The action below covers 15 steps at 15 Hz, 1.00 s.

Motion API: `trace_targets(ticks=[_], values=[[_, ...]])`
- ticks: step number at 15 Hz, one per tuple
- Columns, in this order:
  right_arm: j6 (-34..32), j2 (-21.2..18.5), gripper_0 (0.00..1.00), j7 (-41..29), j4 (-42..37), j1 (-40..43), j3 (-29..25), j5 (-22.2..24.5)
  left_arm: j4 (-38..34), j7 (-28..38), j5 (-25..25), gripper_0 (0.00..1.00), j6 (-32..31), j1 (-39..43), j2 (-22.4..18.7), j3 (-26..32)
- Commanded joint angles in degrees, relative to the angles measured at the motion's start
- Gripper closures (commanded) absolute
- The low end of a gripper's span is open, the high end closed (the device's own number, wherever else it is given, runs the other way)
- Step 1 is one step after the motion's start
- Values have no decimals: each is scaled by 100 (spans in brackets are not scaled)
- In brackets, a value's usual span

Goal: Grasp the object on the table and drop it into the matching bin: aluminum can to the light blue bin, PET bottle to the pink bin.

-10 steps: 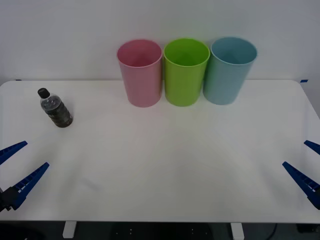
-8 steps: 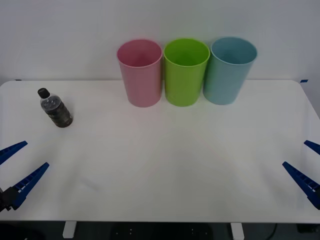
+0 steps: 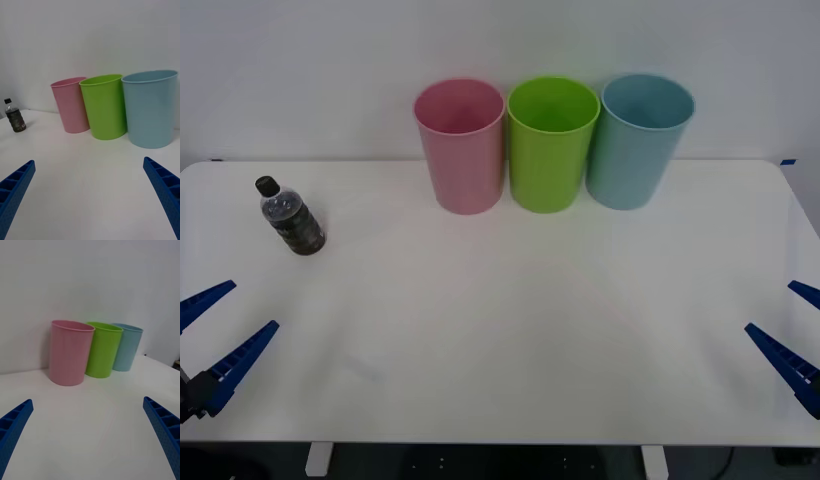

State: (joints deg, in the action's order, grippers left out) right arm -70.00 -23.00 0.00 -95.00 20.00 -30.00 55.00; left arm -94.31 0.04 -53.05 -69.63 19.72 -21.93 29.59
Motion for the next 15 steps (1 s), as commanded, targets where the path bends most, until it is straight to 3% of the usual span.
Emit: trace_targets(ticks=[1,15], values=[[0,0,0,0,0,0,0,0,18,22,-3,0,161,-3,5,21],[0,0,0,0,0,0,0,0,36,-39,6,0,2586,261,5,-480]])
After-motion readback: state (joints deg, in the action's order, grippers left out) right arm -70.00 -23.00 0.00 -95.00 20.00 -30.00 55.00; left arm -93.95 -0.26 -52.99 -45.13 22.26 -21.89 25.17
